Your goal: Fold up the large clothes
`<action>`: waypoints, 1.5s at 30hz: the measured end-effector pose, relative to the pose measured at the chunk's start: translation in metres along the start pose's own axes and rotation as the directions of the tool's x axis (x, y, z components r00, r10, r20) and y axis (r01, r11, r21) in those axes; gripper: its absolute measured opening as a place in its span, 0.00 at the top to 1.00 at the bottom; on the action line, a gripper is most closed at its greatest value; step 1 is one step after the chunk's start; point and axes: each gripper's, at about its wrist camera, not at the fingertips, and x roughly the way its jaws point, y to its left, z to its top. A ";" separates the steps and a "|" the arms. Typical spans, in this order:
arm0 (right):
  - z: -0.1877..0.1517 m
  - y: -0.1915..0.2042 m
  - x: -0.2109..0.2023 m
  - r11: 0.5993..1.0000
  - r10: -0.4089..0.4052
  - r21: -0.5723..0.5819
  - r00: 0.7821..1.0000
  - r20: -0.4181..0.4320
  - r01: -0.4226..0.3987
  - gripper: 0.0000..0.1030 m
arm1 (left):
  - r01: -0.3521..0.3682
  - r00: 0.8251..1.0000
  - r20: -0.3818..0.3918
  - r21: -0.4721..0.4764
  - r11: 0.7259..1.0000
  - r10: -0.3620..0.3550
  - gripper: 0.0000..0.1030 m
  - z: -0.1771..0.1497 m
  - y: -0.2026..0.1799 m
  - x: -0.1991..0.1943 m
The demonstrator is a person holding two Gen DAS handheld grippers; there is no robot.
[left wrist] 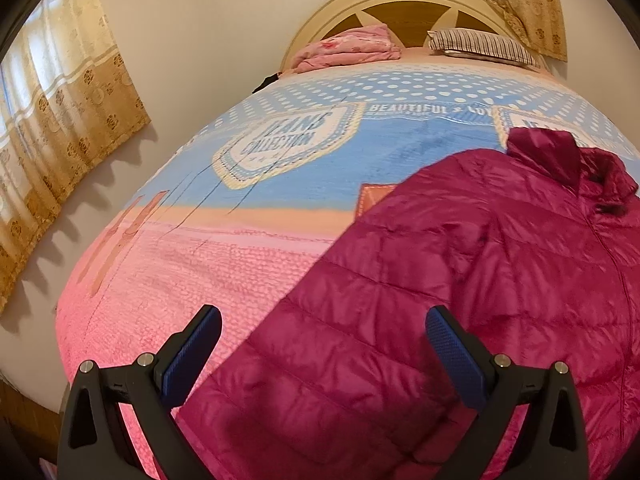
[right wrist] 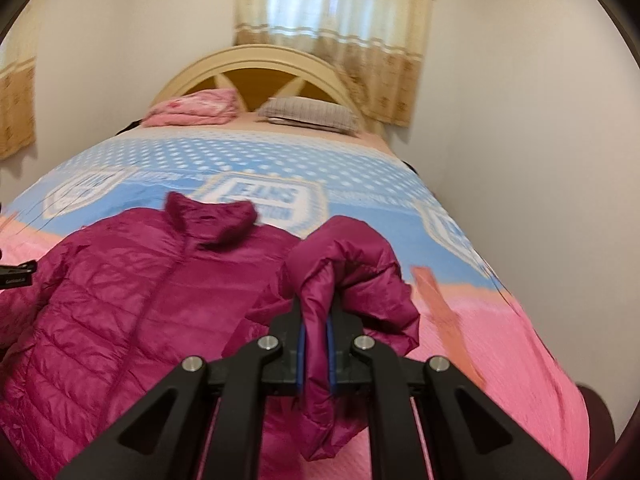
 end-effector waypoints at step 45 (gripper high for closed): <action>-0.033 -0.102 0.167 0.912 0.043 0.407 0.974 -0.223 0.053 0.56 | -0.218 0.972 0.131 0.192 0.957 0.195 0.01 0.036 -0.177 -0.001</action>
